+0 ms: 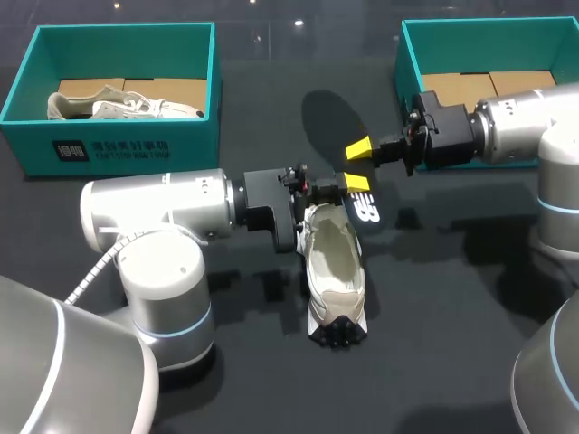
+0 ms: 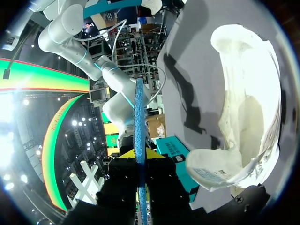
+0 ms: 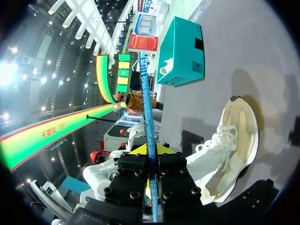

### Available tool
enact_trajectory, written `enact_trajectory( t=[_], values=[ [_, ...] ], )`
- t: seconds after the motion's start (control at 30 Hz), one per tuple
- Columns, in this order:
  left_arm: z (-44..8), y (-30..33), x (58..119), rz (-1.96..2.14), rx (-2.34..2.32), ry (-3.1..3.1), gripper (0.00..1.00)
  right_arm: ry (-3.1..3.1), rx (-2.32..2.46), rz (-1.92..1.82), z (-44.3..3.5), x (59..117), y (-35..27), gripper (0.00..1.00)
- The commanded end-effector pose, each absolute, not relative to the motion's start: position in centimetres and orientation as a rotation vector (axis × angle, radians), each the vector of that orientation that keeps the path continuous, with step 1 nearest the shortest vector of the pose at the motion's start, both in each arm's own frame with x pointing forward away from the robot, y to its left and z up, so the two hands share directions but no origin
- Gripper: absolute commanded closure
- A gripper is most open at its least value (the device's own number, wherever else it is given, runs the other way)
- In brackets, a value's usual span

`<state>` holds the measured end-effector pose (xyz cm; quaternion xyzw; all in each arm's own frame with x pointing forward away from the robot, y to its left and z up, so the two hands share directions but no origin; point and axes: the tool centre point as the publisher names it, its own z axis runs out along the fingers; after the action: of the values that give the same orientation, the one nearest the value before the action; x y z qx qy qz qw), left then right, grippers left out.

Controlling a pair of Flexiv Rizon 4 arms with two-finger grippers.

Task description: Take the shoe out of the shoebox, open the shoe tongue, remove and reinsert the insole, then place the shoe into the shoebox

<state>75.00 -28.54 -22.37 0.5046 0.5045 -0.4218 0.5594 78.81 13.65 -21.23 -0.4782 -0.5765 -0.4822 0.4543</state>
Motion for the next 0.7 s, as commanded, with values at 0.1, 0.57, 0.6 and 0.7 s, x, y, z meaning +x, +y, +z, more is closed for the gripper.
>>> enact_trajectory(
  t=[0.1, 0.57, 0.6, 0.7],
  values=[
    [-22.1, -27.9, 74.7, -0.997, 1.188, 1.193, 0.04, -1.406, -1.184, -1.186, -21.6, 78.8, 13.9, 1.00],
    [-18.1, -19.6, 75.9, -0.971, 1.345, 1.314, 0.00, -1.373, -1.204, -1.165, -22.5, 77.5, 14.2, 1.00],
    [-17.5, -18.8, 76.1, -0.914, 1.405, 1.283, 0.00, -1.370, -1.204, -1.163, -22.6, 77.4, 14.3, 1.00],
    [-17.5, -18.8, 76.1, -0.914, 1.405, 1.283, 0.00, -1.349, -1.203, -1.160, -22.6, 77.2, 14.5, 1.00]
  ],
)
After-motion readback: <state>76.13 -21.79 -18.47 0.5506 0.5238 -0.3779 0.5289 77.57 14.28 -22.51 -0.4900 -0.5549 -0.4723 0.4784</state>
